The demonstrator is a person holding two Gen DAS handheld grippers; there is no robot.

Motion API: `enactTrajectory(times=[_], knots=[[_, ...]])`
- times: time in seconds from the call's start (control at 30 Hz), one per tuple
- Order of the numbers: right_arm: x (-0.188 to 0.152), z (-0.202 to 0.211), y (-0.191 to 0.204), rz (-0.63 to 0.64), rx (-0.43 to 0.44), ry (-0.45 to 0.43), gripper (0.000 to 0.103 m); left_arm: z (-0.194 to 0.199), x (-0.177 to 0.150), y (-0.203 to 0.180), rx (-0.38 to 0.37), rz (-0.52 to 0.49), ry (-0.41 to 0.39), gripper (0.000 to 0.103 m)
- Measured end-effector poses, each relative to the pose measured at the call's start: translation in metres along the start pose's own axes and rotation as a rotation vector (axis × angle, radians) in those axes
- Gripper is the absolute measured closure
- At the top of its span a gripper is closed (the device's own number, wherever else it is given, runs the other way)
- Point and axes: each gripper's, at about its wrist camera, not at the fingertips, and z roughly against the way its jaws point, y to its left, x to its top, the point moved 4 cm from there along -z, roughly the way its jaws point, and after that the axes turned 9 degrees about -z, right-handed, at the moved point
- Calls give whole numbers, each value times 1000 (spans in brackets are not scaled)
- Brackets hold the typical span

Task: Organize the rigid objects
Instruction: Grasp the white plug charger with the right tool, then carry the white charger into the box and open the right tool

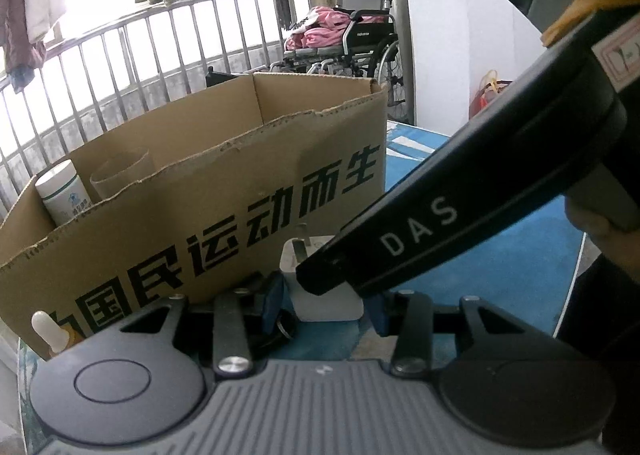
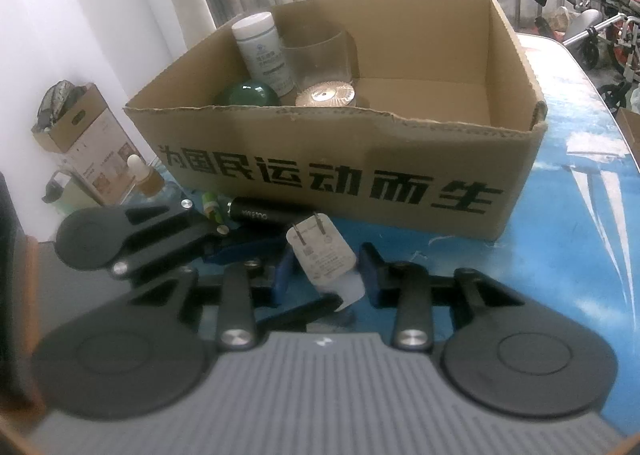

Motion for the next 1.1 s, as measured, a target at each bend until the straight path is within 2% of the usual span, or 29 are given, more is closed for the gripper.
enactTrajectory(times=[0.2, 0.37, 0.47, 0.6, 0.67, 0.83, 1.1], knots=[[-1, 16, 5, 3, -2, -22, 68, 18, 7, 1, 15, -14, -23, 59], [2, 48, 19, 23, 0, -67, 68, 49, 21, 3, 50, -32, -71, 59], [11, 71, 30, 43, 10, -103, 68, 70, 37, 10, 81, -56, -101, 59], [34, 103, 49, 93, 24, -156, 70, 97, 69, 26, 146, -137, -155, 59], [50, 115, 58, 117, 32, -176, 72, 104, 86, 35, 178, -175, -157, 59], [94, 132, 67, 126, 59, -200, 73, 100, 115, 70, 122, -139, -146, 59], [162, 98, 46, 47, 74, -90, 74, 45, 132, 124, 8, -91, -68, 59]])
